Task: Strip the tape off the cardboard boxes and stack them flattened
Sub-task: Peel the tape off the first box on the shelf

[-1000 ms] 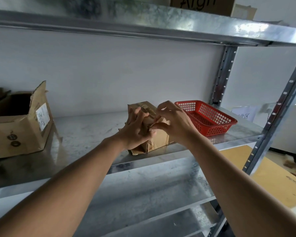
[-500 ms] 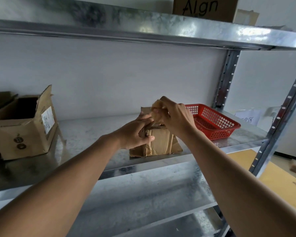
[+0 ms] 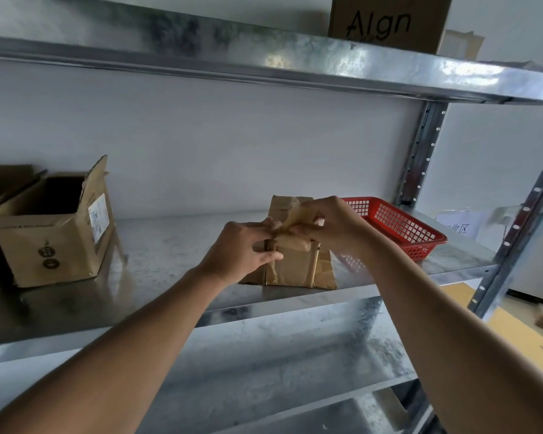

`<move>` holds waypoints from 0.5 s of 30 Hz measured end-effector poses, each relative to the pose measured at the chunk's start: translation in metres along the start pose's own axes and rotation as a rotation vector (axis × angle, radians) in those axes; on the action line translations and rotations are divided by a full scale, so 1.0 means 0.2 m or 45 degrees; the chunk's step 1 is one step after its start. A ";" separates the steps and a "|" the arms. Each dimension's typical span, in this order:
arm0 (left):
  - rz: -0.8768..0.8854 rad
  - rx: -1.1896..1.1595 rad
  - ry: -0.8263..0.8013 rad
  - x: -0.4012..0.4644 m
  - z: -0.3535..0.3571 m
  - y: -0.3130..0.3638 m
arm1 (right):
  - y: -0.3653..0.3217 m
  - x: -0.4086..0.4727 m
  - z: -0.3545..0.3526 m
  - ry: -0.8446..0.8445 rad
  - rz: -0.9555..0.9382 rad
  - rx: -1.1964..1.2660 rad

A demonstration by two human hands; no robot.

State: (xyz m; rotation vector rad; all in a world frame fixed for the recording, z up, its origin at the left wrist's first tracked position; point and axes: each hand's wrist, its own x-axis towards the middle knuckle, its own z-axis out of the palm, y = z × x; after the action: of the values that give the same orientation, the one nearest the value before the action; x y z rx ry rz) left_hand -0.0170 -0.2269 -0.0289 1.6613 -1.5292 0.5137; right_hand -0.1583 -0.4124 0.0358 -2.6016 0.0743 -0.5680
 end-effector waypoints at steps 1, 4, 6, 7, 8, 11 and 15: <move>-0.006 0.012 -0.005 -0.01 0.00 0.00 | -0.01 0.00 -0.01 0.038 -0.019 0.000; 0.000 -0.007 -0.045 -0.02 0.00 0.01 | 0.01 0.02 0.00 0.264 0.044 -0.015; 0.001 -0.005 -0.061 -0.01 0.00 0.01 | 0.03 0.05 0.03 0.342 0.116 -0.087; 0.002 0.004 -0.067 -0.01 0.00 0.01 | 0.03 0.07 0.05 0.379 0.150 -0.117; -0.001 0.017 -0.073 -0.01 0.00 0.01 | 0.03 0.08 0.06 0.428 0.189 -0.137; -0.005 0.031 -0.068 -0.02 0.00 0.01 | 0.05 0.11 0.06 0.702 0.386 0.052; -0.048 -0.016 -0.069 -0.02 -0.01 0.04 | 0.11 0.11 0.02 0.806 0.624 0.229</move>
State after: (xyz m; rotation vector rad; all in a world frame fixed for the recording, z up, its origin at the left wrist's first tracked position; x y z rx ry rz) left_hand -0.0249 -0.2218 -0.0280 1.7036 -1.5337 0.4419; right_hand -0.1355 -0.4325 0.0308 -2.0271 0.7951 -1.1139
